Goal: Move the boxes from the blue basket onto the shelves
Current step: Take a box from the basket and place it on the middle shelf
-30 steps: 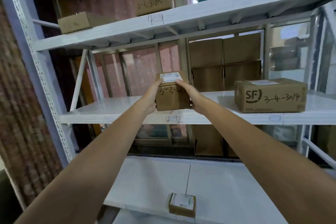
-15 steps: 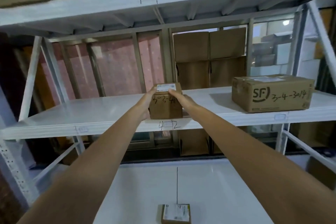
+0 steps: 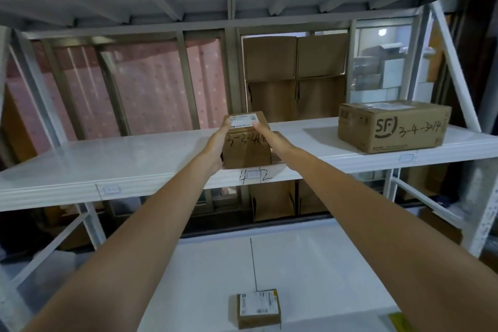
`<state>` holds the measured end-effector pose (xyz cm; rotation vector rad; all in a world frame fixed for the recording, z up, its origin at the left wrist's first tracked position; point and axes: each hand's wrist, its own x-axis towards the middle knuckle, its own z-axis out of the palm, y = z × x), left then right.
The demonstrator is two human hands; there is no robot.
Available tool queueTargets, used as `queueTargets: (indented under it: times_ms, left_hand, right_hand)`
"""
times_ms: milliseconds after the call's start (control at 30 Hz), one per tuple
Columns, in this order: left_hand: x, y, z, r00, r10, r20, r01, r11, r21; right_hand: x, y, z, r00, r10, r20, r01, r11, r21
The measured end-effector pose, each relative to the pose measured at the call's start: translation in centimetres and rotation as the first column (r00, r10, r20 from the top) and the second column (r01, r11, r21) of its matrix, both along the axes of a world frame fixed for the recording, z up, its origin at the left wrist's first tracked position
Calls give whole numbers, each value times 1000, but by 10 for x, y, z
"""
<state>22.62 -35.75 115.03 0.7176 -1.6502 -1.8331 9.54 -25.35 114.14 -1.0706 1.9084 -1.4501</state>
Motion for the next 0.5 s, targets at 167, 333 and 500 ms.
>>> queueTargets:
  times_ms: [167, 333, 500]
  left_hand:
    - [15, -2, -3, 965, 251, -70, -258, 959, -114]
    - [38, 3, -32, 857, 496, -139, -512, 789, -339]
    - [52, 40, -60, 794, 590, -147, -593, 696, -406]
  right_hand:
    - [2, 19, -7, 963, -270, -6, 269, 960, -80]
    - [-3, 48, -38, 896, -444, 6, 430, 865, -260]
    - [-8, 86, -67, 875, -484, 3, 473, 853, -219]
